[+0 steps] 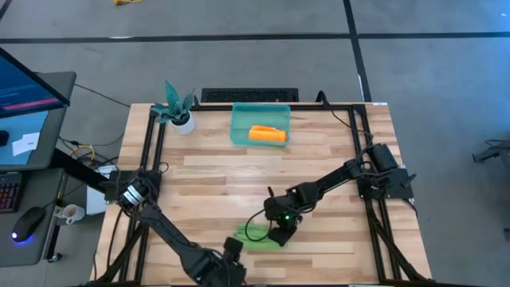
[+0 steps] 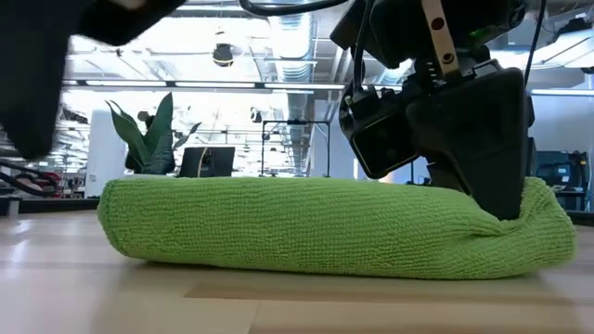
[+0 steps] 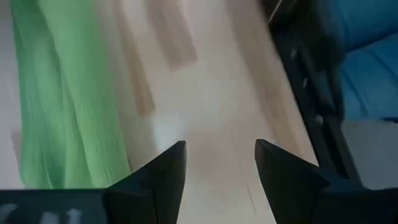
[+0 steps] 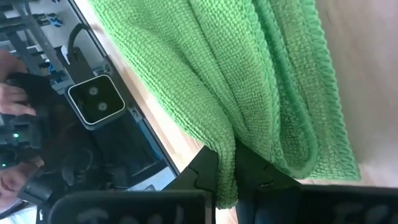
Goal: Roll microfiber towels into tight, uniform cylinder then place into a basket
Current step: Roll the green microfiber cloth
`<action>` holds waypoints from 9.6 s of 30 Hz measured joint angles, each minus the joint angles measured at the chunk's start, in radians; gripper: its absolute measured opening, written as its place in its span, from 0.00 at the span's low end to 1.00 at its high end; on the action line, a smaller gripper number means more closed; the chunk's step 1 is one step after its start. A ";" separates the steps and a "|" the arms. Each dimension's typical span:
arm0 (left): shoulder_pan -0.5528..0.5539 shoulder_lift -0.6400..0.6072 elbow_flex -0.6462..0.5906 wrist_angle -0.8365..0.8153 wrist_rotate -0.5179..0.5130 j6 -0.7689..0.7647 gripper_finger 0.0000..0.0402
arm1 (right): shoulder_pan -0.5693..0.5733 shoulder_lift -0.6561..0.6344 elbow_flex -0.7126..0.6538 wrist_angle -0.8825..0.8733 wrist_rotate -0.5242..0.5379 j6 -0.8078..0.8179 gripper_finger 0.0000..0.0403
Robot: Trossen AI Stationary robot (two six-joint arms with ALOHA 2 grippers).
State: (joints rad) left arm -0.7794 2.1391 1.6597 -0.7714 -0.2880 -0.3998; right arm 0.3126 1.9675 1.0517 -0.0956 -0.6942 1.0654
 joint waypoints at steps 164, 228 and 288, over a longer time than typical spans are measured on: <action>0.134 -0.076 -0.146 0.276 0.211 0.223 0.32 | 0.028 0.000 0.002 -0.024 -0.064 0.253 0.11; 0.164 -0.076 -0.227 0.365 -0.139 0.117 0.32 | 0.119 0.001 0.004 -0.024 -0.157 0.160 0.11; 0.226 -0.022 -0.242 0.375 0.401 -0.087 0.04 | 0.151 0.000 0.022 -0.011 -0.100 0.051 0.11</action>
State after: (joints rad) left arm -0.5532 2.1174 1.4174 -0.3969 0.1131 -0.4869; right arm 0.4632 1.9674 1.0736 -0.1069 -0.7941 1.1164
